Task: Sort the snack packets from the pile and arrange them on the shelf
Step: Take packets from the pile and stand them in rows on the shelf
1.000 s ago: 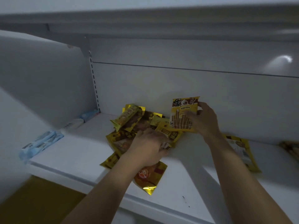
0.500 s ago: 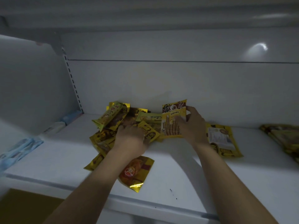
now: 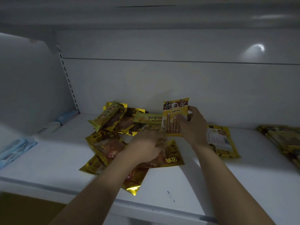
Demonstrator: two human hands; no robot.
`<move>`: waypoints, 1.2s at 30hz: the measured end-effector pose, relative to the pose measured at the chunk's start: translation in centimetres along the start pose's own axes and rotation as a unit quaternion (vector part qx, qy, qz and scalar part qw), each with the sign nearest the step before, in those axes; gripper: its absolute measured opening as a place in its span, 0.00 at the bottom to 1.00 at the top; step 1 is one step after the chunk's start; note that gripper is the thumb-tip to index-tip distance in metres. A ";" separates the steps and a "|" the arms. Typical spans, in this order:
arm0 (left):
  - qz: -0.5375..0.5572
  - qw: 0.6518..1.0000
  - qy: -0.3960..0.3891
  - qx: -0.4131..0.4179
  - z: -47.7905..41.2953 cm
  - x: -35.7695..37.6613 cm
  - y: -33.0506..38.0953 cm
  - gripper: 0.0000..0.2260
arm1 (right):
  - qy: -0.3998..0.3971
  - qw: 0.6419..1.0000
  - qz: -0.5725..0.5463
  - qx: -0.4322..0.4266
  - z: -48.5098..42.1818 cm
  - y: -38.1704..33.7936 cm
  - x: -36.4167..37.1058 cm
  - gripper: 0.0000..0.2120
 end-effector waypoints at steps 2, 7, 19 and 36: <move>-0.042 0.996 0.010 -0.075 -1.0 -0.8 -1.7 0.12 | -0.002 1.000 -0.008 0.010 -0.1 0.3 0.0 0.17; -0.073 0.987 0.027 -0.141 -2.3 -1.5 -4.0 0.12 | 0.004 0.999 -0.018 0.036 -0.5 1.1 -0.7 0.21; -0.130 0.976 -0.076 -0.160 -4.9 2.0 -4.3 0.31 | -0.108 0.983 0.085 0.118 -0.1 3.8 1.3 0.29; -0.087 0.976 -0.085 -0.183 -5.9 2.7 -5.1 0.23 | -0.076 0.989 0.111 0.062 -0.3 3.1 0.8 0.28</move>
Point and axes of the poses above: each hand's wrist, its own z-axis away from the middle knuckle, its own x-axis out of the palm, y = z × x, the point moved 8 cm from there along -z, towards the middle knuckle, and after that the axes turned 9 degrees about -z, right-handed, at the moved point
